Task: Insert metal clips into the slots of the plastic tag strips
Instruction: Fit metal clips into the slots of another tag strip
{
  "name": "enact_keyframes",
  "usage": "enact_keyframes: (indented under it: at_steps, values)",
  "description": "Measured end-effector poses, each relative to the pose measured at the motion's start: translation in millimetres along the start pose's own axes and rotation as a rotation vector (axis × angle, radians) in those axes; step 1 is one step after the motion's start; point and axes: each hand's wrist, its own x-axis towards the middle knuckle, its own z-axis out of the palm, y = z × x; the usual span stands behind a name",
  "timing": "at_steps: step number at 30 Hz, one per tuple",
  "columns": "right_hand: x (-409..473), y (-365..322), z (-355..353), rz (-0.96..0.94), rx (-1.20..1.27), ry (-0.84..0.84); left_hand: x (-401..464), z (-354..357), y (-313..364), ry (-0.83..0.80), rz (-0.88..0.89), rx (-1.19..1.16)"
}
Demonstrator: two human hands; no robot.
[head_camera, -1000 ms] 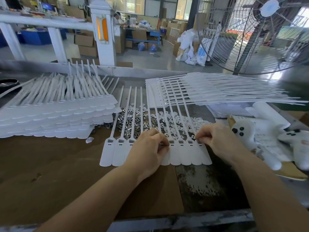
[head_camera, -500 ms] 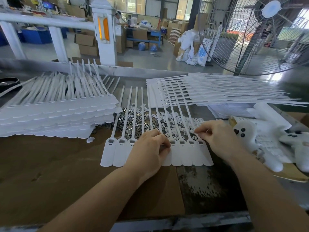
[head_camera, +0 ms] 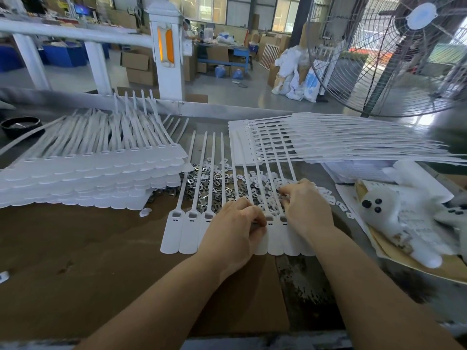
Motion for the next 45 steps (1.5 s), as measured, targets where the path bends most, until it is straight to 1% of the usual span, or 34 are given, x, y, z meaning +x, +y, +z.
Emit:
enact_keyframes:
  at_steps: [7,11,13,15,17,22,24,28,32,39,43,45]
  values:
    - [1.5,-1.4,2.8,-0.004,-0.033,0.06,0.4,-1.6,0.4,0.001,-0.002,-0.018]
    - [-4.0,-3.6,1.6,-0.008,0.066,0.182,0.9,-1.3,-0.9,0.001,0.0,-0.022]
    - [-8.0,-8.7,-0.7,-0.061,0.149,0.2,0.5,-1.1,-2.0,0.003,0.0,-0.033]
    - [-12.4,-15.4,-2.9,-0.131,0.229,0.18,0.5,-1.0,-2.9,-0.003,-0.004,-0.05]
    - [-16.2,-21.6,-4.8,-0.153,0.327,0.138,1.5,-2.0,-3.8,0.008,-0.035,-0.099]
    - [-21.4,-34.2,-6.9,-0.052,0.711,-0.024,6.3,-9.9,-4.8,0.127,-0.221,-0.351]
    - [-21.8,-38.2,-5.8,-0.031,0.785,-0.051,8.0,-12.8,-5.8,0.161,-0.287,-0.439]
    - [-23.0,-41.6,-4.4,-0.026,0.824,-0.073,10.4,-18.5,-8.2,0.212,-0.352,-0.481]
    - [-24.3,-43.3,-0.3,-0.039,0.752,-0.077,11.6,-22.2,-10.1,0.203,-0.375,-0.484]
    - [-26.1,-45.7,3.7,-0.048,0.751,-0.065,14.1,-24.3,-11.9,0.184,-0.368,-0.374]
    - [-28.1,-46.1,6.4,-0.042,0.762,-0.046,15.3,-24.0,-15.4,0.145,-0.355,-0.309]
    - [-29.9,-44.5,8.5,-0.057,0.728,-0.021,16.5,-26.2,-16.7,0.121,-0.34,-0.29]
